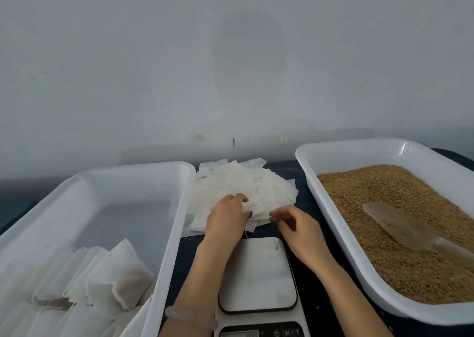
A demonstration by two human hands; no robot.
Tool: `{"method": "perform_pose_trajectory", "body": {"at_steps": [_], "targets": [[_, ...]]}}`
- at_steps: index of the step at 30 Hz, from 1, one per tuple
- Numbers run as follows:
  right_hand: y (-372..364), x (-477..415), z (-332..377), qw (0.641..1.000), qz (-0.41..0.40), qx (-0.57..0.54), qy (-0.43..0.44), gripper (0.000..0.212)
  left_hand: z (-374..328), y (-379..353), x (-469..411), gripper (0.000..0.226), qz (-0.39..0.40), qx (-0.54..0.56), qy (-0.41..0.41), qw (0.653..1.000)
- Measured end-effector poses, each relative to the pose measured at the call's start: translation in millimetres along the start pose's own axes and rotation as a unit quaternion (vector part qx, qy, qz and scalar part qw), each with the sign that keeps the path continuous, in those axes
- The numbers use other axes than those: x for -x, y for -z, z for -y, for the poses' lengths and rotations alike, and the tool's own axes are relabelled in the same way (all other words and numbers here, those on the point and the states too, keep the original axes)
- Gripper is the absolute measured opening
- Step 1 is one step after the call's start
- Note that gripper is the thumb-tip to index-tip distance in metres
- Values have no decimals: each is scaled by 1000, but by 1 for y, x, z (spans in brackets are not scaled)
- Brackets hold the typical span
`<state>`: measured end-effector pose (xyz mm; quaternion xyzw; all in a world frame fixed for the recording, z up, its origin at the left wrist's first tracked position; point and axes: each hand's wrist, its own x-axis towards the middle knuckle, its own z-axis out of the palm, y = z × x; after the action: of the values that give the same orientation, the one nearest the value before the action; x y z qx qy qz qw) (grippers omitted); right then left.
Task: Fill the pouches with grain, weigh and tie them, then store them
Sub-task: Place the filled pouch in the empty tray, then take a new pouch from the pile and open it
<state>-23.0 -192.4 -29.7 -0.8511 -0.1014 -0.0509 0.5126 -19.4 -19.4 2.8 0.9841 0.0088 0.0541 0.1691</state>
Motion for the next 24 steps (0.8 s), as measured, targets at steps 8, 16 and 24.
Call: {"method": "perform_pose_trajectory", "body": {"at_steps": [8, 16, 24], "targets": [[-5, -10, -34, 998, -12, -8, -55, 24, 20, -17, -19, 29, -20, -17, 4, 1000], [-4, -9, -35, 998, -6, -10, -55, 22, 23, -21, -11, 30, -73, 19, 47, 996], [-2, -6, -32, 999, 4, -8, -54, 19, 27, -22, -16, 14, -117, 103, 67, 986]]}}
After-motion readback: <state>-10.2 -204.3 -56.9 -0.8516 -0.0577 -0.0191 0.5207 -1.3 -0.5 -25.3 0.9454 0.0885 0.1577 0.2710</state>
